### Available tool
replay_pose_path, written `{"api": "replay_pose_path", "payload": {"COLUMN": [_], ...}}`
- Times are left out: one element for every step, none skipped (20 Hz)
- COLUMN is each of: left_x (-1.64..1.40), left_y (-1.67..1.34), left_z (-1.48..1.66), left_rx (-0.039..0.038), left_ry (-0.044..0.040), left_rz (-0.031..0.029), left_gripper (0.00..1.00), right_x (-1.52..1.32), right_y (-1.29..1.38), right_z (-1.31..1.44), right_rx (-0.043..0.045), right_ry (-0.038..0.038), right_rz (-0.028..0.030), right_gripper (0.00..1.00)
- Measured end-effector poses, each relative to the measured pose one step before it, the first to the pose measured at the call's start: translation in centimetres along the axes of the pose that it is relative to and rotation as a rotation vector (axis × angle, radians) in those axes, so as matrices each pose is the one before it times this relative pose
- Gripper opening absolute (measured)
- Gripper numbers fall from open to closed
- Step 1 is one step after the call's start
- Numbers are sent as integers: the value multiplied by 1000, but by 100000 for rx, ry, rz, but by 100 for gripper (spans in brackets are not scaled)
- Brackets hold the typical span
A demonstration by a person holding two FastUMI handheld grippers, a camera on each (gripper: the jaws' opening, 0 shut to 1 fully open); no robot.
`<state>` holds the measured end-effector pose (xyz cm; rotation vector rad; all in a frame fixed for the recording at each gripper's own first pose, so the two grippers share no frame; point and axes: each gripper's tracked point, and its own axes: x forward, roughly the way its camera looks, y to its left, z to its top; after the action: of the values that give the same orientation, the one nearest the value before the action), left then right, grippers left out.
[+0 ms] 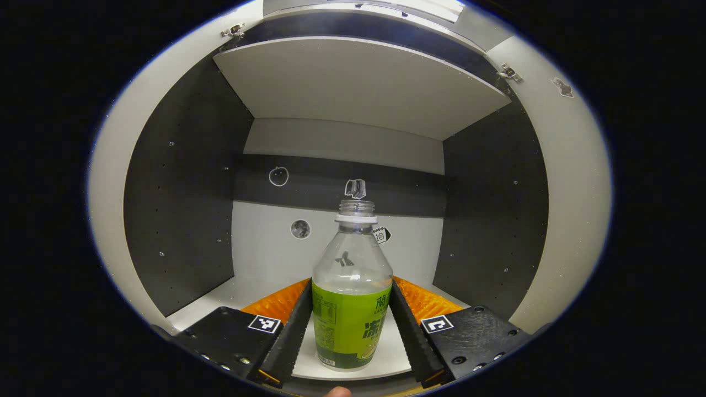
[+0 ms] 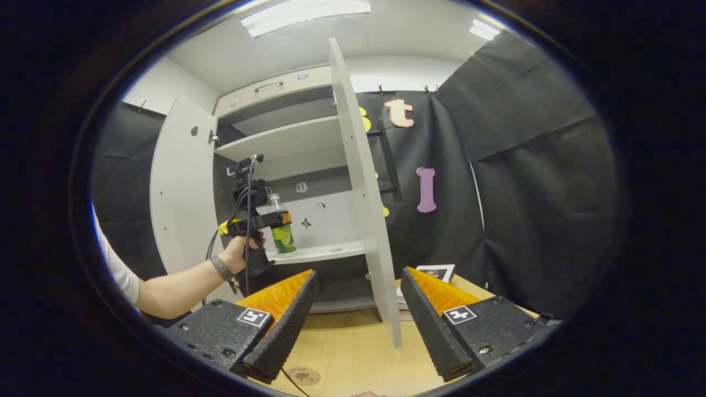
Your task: Grasp the bottle in the cabinet with the left hand and place it on the coaster, then close the right door with the right hand and the left door with the left hand.
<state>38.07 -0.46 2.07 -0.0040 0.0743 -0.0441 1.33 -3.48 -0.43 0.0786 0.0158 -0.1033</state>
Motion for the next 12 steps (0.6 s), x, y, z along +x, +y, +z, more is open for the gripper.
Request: {"api": "replay_pose_path", "payload": {"left_x": [6,-263,-310,-374,-628,-717,-708,-984,-921,-1108,-1158,-1320], "left_y": [-235,-39,146,23,-51,-245,-194,-157,-129,-169,-159,-205], "left_z": [13,59,108,229,262,306,239,184,204,263,306,245], "left_rx": [-593,-155,288,282,-181,-667,-746,-288,109,432,408,409], "left_ry": [213,360,-186,-256,-183,-433,-224,-208,-379,-481,-626,-819], "left_rz": [-1208,-574,10,-233,-662,-1167,-1109,-507,-622,-578,-487,-664], "left_gripper": [73,73,73,73,73,73,73,73,73,73,73,73], "right_x": [-39,52,76,29,-10,-29,-40,-34,-24,5,-61,-11], "right_y": [33,126,139,107,141,185,150,214,171,262,214,164], "right_z": [-1,7,-29,-15,-131,46,-22,91,54,190,-14,201], "right_rx": [130,106,-17,-48,-104,-177,-242,-233,-265,-287,-322,-295], "right_ry": [-59,93,141,62,164,158,146,-93,-253,-126,-57,-367], "right_rz": [250,370,349,409,619,664,731,731,755,768,769,849], "right_gripper": [99,99,99,99,99,99,99,99,99,99,99,99]}}
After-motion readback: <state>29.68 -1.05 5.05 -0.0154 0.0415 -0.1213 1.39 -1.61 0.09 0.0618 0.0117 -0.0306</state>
